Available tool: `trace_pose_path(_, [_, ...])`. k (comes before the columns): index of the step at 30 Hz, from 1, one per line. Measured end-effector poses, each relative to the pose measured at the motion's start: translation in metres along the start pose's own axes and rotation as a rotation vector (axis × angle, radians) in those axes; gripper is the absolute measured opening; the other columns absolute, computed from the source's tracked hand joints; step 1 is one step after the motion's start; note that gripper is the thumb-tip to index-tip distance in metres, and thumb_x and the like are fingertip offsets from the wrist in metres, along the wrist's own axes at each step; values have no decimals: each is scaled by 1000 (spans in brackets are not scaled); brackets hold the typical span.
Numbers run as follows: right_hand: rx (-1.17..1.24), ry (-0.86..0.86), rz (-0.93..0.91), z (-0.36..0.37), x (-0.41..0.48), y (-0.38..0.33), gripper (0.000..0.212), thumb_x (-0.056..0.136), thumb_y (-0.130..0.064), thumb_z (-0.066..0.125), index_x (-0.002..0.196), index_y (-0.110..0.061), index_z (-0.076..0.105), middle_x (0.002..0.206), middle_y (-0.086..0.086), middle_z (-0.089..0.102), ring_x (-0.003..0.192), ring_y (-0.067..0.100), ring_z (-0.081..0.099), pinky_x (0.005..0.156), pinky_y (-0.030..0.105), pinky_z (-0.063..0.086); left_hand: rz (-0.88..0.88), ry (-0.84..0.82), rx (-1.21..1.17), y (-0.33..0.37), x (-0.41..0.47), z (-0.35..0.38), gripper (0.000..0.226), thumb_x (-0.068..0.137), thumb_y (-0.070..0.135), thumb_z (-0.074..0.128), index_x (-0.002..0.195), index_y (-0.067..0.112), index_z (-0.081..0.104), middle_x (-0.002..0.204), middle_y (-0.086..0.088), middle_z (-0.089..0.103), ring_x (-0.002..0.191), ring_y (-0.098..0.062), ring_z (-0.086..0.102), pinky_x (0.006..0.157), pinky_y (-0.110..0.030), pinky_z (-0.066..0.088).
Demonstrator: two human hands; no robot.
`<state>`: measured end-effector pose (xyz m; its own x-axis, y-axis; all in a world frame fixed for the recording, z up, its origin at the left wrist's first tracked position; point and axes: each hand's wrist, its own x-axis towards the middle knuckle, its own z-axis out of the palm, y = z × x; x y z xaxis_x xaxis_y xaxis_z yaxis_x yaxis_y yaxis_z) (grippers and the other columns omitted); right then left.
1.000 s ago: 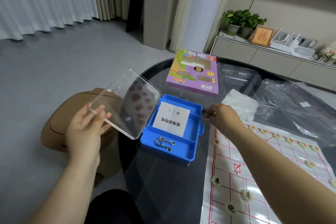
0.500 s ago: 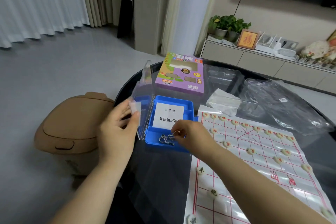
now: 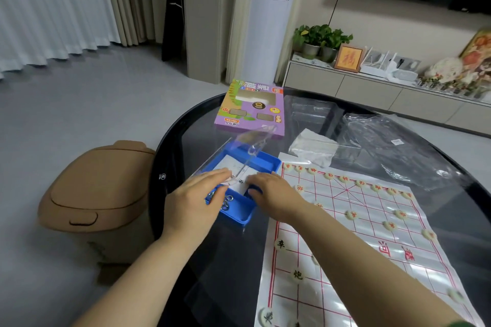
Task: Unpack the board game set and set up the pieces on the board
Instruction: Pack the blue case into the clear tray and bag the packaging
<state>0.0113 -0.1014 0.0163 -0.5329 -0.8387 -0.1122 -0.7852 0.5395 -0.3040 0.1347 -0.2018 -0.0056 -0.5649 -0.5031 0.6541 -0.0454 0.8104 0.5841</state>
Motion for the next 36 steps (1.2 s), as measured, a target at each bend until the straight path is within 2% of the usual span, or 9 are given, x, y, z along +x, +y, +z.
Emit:
trace_pose_path(5, [258,192,130,-8,-16,11,35,95,-6,35,122,-14,56,137,4,46,129,17,38,100,20,30,37,-72,18,-15,-5,3,22,67,6,64,87,5,74,89,-7,73,101,-9,52,88,0,32])
trace_pose_path(10, [534,360,337,-15,-20,23,38,91,3,33,114,-8,61,126,7,58,115,18,53,87,16,36,115,-96,98,-19,-8,6,22,71,20,61,83,8,74,86,-3,73,102,-10,50,88,-14,37])
trace_pose_path(14, [683,314,345,-17,-15,13,36,91,1,35,119,-7,57,123,8,59,114,19,54,92,23,40,184,-160,192,-23,-14,8,24,73,20,55,81,9,75,85,-2,73,102,-12,48,86,-21,37])
trace_pose_path(22, [775,240,431,-9,-4,6,34,92,-2,39,123,-5,55,127,11,56,114,23,54,101,31,43,245,-324,226,-31,-15,7,53,85,50,39,76,13,75,84,0,73,95,-12,49,85,-26,34])
trace_pose_path(25, [857,238,491,-5,0,5,35,91,-1,42,124,-3,53,122,13,58,102,22,57,98,35,47,102,-296,139,-26,1,8,42,79,40,47,66,11,73,74,0,72,84,-12,52,79,-20,34])
trace_pose_path(27, [958,225,546,-3,3,6,35,89,1,46,124,0,52,112,15,59,90,21,59,92,33,50,-80,-283,141,-22,19,9,33,77,38,61,91,9,71,98,-4,69,90,-14,58,83,-24,38])
trace_pose_path(29, [1091,201,591,-1,4,5,32,89,1,46,121,2,51,100,15,58,78,18,59,84,29,51,-328,-452,262,-24,36,13,66,77,40,68,132,12,44,137,-4,42,124,-24,40,101,-34,31])
trace_pose_path(31, [1166,178,612,-1,6,4,29,91,-2,44,119,2,52,97,14,57,79,18,58,81,27,50,-539,-643,318,-30,50,15,92,73,47,69,143,14,19,148,-5,24,135,-26,24,107,-38,24])
trace_pose_path(36, [1293,214,666,0,15,1,28,91,0,44,118,2,53,97,13,57,72,14,57,80,24,49,-635,-670,163,-50,59,16,81,60,44,79,127,18,42,127,-4,51,119,-24,44,99,-43,40])
